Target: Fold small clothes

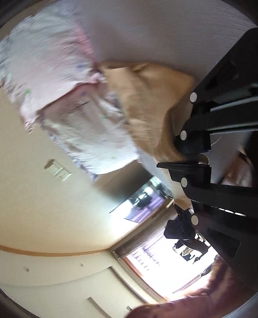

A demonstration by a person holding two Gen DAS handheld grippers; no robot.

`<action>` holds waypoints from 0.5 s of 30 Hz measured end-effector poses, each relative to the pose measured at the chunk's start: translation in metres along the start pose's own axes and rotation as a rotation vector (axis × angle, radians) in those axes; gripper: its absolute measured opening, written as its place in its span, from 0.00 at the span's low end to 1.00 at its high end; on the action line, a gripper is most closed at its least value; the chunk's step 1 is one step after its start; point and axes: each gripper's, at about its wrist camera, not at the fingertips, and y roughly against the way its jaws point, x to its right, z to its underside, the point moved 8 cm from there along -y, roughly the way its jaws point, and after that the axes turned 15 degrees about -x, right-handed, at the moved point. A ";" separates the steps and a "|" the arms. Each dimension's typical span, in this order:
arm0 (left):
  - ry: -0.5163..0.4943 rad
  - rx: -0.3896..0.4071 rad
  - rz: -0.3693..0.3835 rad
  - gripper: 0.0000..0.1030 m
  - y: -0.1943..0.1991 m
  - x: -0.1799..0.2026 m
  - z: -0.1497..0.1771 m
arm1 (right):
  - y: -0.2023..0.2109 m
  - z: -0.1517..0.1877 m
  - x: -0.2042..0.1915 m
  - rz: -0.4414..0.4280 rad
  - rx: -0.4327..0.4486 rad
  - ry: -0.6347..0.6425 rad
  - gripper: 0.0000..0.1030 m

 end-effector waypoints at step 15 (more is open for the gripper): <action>0.583 -0.097 0.014 0.26 -0.155 -0.186 -0.168 | -0.146 -0.101 0.239 0.186 -0.055 -0.687 0.14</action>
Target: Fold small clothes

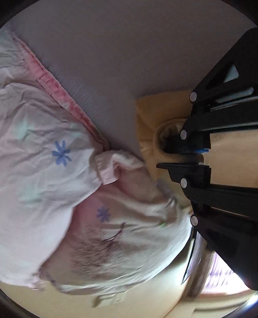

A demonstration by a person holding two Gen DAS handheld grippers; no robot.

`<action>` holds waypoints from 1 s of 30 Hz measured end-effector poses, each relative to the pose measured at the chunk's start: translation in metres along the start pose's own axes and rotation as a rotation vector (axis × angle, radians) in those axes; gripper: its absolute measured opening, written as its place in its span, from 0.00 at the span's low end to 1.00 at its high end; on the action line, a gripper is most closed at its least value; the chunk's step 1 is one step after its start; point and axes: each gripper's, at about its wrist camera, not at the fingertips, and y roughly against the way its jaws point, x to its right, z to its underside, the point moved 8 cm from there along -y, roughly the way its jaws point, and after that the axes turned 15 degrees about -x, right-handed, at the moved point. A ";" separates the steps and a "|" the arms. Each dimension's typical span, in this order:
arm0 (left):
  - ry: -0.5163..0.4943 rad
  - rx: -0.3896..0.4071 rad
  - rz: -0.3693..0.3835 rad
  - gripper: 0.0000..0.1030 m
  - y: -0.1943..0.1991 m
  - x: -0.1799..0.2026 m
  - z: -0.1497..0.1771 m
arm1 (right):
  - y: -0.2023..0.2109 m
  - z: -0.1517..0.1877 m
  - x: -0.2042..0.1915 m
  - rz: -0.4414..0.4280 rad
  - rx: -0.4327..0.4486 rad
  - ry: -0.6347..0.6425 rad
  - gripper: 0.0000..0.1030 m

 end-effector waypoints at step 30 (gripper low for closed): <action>-0.212 -0.029 -0.202 0.14 0.018 0.059 0.104 | 0.116 0.052 -0.002 -0.107 0.296 0.151 0.99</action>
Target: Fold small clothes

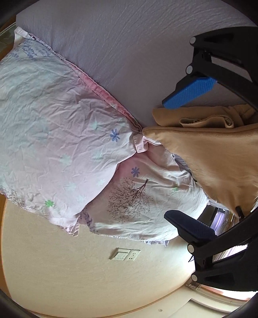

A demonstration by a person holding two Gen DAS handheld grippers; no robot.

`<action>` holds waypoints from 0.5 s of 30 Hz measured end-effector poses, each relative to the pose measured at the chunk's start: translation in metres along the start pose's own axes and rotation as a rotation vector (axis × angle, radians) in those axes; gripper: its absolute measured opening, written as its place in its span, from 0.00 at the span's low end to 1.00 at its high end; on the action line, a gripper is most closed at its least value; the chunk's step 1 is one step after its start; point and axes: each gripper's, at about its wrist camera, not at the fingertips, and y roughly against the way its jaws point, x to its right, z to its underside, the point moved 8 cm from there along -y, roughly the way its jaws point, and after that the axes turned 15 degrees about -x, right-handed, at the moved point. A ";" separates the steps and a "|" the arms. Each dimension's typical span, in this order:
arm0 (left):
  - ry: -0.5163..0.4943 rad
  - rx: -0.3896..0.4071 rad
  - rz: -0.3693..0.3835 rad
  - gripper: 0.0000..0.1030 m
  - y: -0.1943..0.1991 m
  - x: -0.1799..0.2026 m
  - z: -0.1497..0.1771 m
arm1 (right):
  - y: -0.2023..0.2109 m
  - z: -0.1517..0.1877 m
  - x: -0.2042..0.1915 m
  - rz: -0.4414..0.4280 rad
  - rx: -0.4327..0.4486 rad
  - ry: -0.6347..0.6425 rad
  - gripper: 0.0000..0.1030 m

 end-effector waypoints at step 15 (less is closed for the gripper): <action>-0.606 -0.326 0.157 0.30 -0.182 0.275 0.068 | 0.001 -0.003 0.032 0.150 -0.137 -0.015 0.99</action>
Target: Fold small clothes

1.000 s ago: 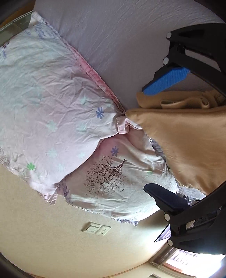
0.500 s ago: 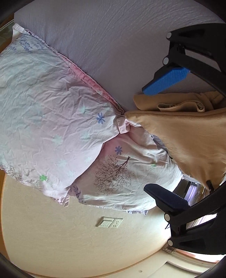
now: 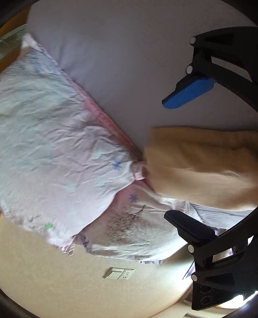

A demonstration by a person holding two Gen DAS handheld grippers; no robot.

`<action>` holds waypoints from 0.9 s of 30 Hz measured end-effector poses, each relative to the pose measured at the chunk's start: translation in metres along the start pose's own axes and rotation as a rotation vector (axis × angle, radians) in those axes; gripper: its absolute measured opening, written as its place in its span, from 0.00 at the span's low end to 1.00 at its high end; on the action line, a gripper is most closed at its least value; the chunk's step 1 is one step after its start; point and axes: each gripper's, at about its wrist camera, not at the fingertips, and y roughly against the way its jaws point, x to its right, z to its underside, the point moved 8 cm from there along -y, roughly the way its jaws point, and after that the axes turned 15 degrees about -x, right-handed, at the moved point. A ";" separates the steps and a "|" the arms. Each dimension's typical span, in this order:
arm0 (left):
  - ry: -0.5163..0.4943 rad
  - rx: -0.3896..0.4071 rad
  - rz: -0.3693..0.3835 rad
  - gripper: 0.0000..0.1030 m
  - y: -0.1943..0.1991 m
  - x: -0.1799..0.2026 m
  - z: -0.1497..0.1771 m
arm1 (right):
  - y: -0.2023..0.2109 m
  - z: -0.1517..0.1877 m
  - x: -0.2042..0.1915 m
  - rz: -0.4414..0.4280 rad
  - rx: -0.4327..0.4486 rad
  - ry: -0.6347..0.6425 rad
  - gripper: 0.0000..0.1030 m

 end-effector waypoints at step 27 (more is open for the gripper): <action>0.259 0.202 -0.224 0.21 0.106 -0.124 0.126 | -0.097 0.071 -0.062 -0.122 -0.382 0.220 0.37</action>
